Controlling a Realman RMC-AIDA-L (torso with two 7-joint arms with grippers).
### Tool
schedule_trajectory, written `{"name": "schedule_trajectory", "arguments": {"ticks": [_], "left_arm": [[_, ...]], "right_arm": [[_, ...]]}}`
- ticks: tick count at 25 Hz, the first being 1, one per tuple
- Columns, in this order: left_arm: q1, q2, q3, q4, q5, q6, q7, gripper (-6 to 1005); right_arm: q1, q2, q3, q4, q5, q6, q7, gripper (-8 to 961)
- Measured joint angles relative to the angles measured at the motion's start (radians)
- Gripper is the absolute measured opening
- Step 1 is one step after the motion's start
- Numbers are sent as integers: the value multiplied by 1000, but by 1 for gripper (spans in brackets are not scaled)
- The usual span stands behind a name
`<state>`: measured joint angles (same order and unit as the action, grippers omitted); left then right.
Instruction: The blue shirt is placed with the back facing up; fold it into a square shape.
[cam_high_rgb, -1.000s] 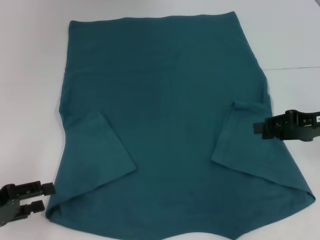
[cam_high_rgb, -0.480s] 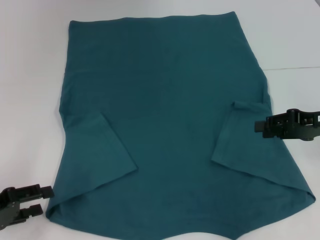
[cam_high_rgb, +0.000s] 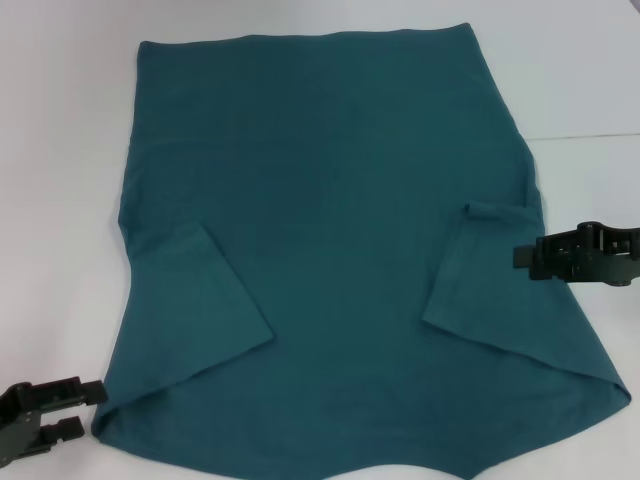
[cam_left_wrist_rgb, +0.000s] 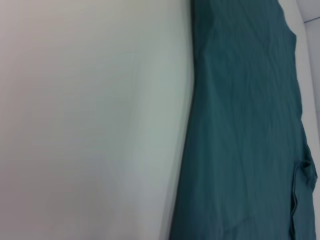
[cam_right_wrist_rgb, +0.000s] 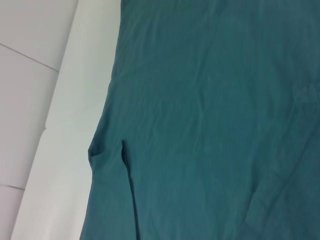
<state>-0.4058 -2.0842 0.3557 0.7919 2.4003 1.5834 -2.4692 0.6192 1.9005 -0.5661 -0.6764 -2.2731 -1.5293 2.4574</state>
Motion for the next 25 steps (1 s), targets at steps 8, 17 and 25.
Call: {"name": "schedule_trajectory", "arguments": {"ticks": [8,17,25], "left_arm": [[0,-1,-3,-20,0,-8,-17,694],[-4,-2,-2,-42,0,-34,-45,694],[-5,-1,2,-45,6,-50,-44,694]], "right_arm": [[-5,0,14,0,0,-3,-2,416],[-7,-1,22,0,0,-3,-2,415],[-10,-2,23,0,0,-2,-2,416]]}}
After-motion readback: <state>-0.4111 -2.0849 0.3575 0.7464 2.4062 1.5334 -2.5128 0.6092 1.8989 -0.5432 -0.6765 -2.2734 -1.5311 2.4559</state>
